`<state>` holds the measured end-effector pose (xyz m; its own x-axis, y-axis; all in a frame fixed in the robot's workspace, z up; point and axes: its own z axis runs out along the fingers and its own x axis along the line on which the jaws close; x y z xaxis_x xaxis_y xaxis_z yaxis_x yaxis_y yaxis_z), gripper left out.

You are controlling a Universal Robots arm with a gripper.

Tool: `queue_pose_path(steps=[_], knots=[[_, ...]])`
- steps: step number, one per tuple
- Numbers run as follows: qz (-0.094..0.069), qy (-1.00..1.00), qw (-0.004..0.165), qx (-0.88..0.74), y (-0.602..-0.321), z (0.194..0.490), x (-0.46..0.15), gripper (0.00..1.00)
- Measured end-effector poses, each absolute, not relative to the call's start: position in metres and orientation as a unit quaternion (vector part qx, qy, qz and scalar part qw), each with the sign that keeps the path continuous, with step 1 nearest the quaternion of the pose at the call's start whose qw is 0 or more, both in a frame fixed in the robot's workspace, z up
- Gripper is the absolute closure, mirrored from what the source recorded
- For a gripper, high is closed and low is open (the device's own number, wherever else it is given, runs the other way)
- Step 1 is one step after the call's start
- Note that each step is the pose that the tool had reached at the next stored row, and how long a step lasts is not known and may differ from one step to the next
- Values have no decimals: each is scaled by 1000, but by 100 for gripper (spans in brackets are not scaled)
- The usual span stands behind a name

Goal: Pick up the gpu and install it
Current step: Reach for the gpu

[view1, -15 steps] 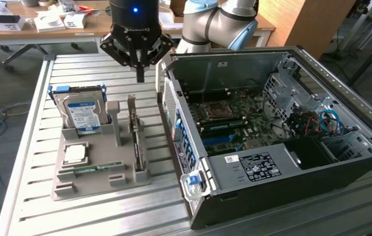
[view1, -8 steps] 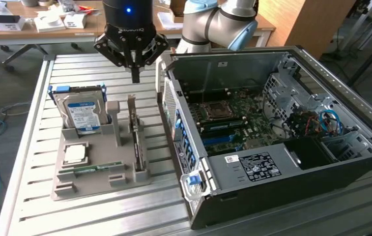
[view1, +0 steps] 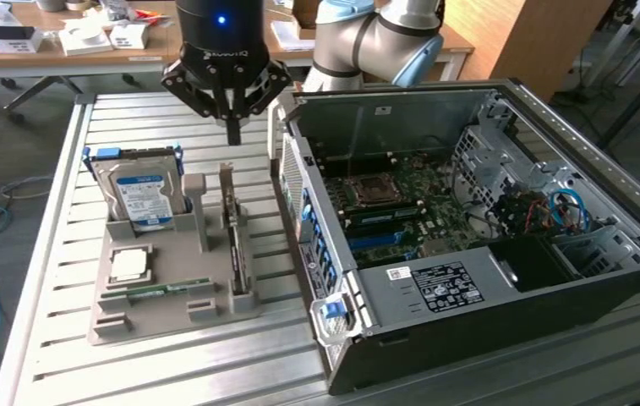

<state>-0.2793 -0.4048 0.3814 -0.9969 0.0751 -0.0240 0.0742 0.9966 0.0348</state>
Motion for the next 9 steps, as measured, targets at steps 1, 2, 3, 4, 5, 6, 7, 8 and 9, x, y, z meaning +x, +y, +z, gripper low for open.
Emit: queue_pose_path(steps=[1, 2, 3, 4, 5, 6, 7, 8, 9], knots=[[17, 999, 13, 37, -406, 381, -279, 89], [17, 999, 13, 37, -408, 381, -279, 89], [17, 999, 13, 37, -410, 381, -279, 89], [17, 999, 13, 37, -412, 381, -279, 89], [17, 999, 13, 37, -413, 381, -279, 89], [17, 999, 13, 37, -415, 381, -279, 89], [17, 999, 13, 37, -417, 381, -279, 89], [17, 999, 13, 37, -418, 381, -279, 89], [17, 999, 13, 37, -420, 381, -279, 89]])
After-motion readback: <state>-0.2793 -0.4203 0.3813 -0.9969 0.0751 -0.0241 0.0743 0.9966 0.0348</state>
